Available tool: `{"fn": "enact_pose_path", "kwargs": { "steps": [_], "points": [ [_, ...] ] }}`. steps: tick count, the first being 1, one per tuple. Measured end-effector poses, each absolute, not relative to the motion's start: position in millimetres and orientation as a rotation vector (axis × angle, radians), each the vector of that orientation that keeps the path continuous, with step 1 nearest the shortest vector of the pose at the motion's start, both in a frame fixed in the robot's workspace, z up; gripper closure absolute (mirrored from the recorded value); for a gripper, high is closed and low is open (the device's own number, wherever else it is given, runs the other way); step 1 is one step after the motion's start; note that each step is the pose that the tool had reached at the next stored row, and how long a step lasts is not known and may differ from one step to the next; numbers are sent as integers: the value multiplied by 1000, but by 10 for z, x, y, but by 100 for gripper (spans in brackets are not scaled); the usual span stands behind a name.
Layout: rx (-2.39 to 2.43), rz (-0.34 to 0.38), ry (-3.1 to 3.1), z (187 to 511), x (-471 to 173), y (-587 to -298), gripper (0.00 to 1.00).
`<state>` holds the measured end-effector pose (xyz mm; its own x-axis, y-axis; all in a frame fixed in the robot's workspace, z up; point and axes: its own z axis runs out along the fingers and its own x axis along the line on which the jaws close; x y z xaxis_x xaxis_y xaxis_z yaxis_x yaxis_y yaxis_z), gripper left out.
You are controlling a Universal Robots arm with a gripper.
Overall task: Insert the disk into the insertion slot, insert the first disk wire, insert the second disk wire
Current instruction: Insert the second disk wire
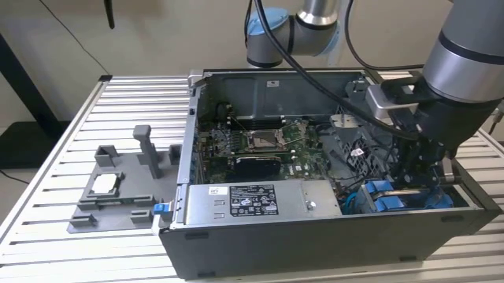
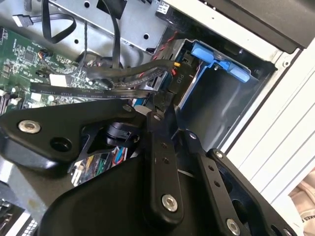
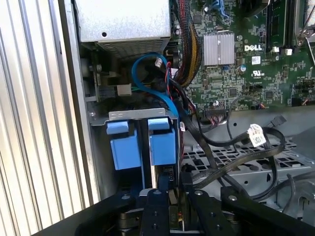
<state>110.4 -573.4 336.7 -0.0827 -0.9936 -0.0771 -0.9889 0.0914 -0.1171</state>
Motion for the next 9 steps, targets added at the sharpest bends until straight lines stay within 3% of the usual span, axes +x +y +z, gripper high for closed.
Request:
{"fn": "enact_pose_path", "kwargs": {
  "steps": [9],
  "points": [
    [-2022,-43,2218,3491,1105,-5733,76]
  ]
}}
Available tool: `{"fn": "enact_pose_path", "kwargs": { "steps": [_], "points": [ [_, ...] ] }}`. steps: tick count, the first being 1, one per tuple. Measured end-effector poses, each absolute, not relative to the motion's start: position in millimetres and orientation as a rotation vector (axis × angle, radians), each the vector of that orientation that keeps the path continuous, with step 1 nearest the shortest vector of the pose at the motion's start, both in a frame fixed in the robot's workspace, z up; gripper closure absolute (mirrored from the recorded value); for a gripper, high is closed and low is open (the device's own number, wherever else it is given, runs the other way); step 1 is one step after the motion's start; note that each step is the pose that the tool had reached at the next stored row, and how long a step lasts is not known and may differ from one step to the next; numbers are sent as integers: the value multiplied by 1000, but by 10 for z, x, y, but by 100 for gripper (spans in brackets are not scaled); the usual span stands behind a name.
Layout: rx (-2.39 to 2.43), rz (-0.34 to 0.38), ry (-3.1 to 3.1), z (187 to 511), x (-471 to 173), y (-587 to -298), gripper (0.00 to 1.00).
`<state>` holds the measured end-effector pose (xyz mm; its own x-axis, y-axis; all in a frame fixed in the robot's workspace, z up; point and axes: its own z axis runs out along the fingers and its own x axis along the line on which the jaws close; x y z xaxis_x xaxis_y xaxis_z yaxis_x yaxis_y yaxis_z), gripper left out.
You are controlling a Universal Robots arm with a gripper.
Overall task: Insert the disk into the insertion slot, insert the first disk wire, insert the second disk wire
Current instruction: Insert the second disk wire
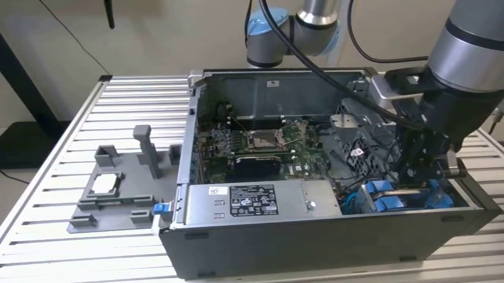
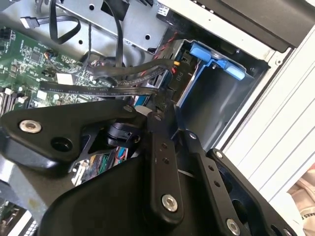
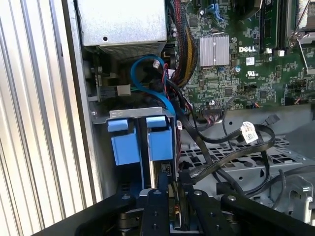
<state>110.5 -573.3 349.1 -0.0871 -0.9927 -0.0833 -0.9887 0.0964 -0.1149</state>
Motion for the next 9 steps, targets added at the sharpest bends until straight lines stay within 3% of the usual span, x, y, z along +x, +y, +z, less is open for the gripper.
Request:
{"fn": "enact_pose_path", "kwargs": {
  "steps": [9],
  "points": [
    [-2021,-41,2218,3549,1105,-5733,76]
  ]
}}
